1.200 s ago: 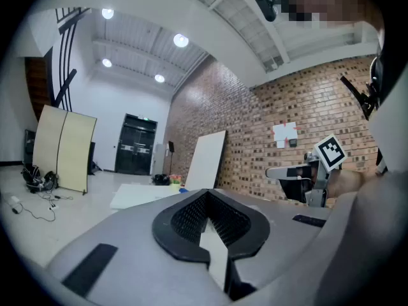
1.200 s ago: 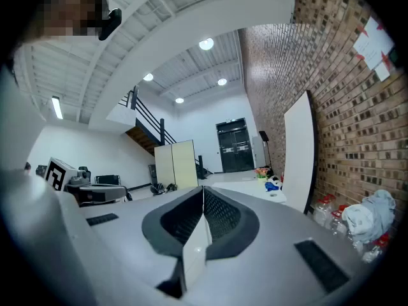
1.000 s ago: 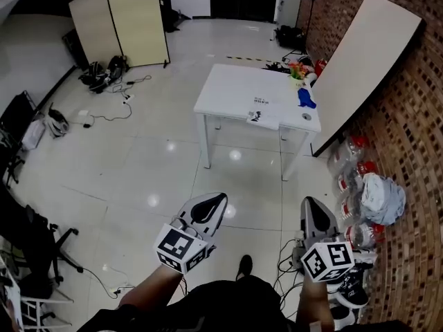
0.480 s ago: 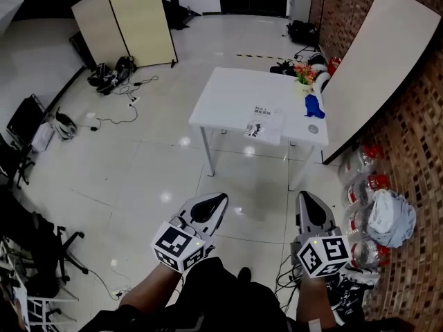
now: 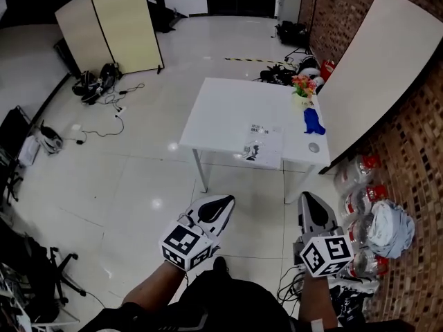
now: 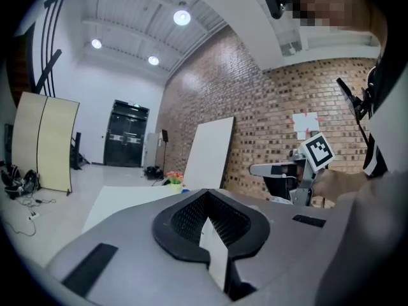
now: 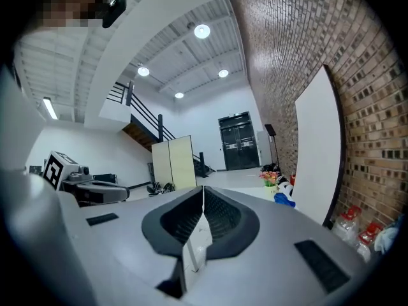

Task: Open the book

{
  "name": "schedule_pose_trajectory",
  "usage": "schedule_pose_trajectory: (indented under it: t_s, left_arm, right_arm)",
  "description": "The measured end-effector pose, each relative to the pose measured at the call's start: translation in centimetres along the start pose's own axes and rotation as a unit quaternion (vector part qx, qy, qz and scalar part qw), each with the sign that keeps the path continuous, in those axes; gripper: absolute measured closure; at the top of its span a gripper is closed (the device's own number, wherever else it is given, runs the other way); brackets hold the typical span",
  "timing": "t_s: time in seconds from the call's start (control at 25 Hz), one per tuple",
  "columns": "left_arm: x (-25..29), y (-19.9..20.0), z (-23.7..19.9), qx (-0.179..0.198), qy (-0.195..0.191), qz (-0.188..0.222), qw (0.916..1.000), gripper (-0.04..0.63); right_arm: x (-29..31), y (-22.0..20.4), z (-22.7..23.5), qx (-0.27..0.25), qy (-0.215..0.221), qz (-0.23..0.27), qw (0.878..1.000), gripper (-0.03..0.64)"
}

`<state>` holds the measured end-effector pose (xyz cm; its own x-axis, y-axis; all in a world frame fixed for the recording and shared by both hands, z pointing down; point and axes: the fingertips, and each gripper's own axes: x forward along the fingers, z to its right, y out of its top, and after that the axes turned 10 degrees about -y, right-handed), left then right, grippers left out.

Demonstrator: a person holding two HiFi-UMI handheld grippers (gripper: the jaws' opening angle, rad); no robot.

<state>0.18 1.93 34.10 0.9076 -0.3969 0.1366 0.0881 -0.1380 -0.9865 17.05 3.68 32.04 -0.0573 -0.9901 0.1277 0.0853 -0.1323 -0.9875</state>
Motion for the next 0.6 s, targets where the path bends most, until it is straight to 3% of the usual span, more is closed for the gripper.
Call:
schedule_pose_trajectory:
  t_s: [0.28,0.6]
  left_arm:
    - [2.3,0.6,-7.9,-0.01,-0.02,0.009,0.9997,0.6]
    - [8.6,-0.1,-15.4,-0.03,-0.023,-0.003,0.9993,0.6]
  right_arm:
    - [6.8,0.2,0.0,0.003,-0.033,-0.012,0.999,0.615]
    - [16.2,0.5,4.3,0.003,-0.046,-0.021,0.999,0.615]
